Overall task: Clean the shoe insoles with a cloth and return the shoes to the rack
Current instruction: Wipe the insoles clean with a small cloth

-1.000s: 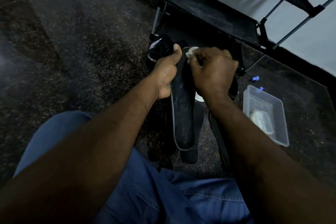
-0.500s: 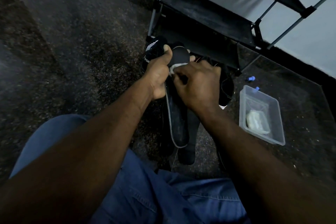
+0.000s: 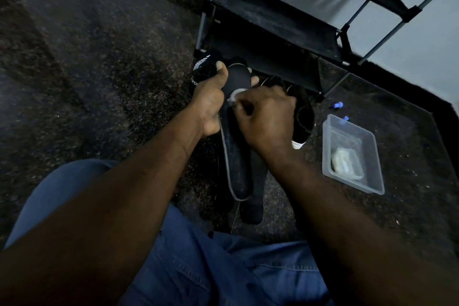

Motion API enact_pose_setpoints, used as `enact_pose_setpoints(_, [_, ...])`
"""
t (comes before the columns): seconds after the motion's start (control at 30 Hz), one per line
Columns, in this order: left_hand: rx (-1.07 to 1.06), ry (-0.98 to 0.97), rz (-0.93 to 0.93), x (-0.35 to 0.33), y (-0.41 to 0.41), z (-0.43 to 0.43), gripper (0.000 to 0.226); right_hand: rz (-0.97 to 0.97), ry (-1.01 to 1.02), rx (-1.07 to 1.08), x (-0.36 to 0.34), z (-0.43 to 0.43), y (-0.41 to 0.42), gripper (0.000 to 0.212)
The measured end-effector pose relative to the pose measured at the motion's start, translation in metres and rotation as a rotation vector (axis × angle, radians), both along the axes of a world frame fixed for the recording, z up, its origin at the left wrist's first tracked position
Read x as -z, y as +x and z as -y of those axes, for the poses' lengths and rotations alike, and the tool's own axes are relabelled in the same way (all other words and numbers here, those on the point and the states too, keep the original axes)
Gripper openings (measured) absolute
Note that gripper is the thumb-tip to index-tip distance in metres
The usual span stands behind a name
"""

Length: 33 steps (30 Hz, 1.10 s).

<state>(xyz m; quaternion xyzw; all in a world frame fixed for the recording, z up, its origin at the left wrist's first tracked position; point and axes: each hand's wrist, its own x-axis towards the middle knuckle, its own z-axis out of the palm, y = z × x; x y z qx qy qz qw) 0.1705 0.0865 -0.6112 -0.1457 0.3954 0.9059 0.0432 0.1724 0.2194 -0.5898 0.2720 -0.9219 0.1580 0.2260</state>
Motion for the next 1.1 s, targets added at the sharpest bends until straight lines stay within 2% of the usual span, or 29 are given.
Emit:
enact_pose_setpoints(0.07, [0.008, -0.018, 0.0, 0.001, -0.001, 0.002, 0.072, -0.017, 0.062, -0.08, 0.004, 0.001, 0.008, 0.017])
enact_pose_setpoints(0.27, [-0.022, -0.069, 0.063, -0.001, -0.001, -0.004, 0.069, -0.019, -0.101, 0.17, -0.015, -0.003, -0.028, 0.024])
enact_pose_setpoints(0.47, [-0.023, -0.086, 0.07, -0.005, 0.005, -0.004, 0.061, 0.059, -0.168, 0.037, -0.014, 0.017, -0.027, 0.017])
enact_pose_setpoints(0.57, [-0.04, -0.099, 0.073, -0.005, 0.006, -0.005, 0.057, 0.011, -0.086, 0.003, -0.014, 0.016, -0.024, 0.014])
enact_pose_setpoints(0.67, [-0.017, -0.08, 0.067, -0.007, 0.007, -0.007, 0.056, -0.052, -0.052, 0.103, -0.022, 0.01, -0.032, 0.019])
enact_pose_setpoints(0.9, [-0.033, -0.078, 0.073, -0.001, 0.002, -0.006, 0.066, 0.002, -0.004, 0.096, -0.007, -0.004, -0.017, 0.021])
enact_pose_setpoints(1.0, [-0.019, -0.066, 0.039, 0.0, 0.0, -0.003, 0.07, 0.122, -0.083, 0.043, 0.007, -0.015, -0.014, 0.021])
enact_pose_setpoints(1.1, [0.002, -0.034, 0.003, -0.003, -0.001, -0.001, 0.073, 0.312, -0.362, -0.031, 0.008, -0.021, -0.008, 0.009])
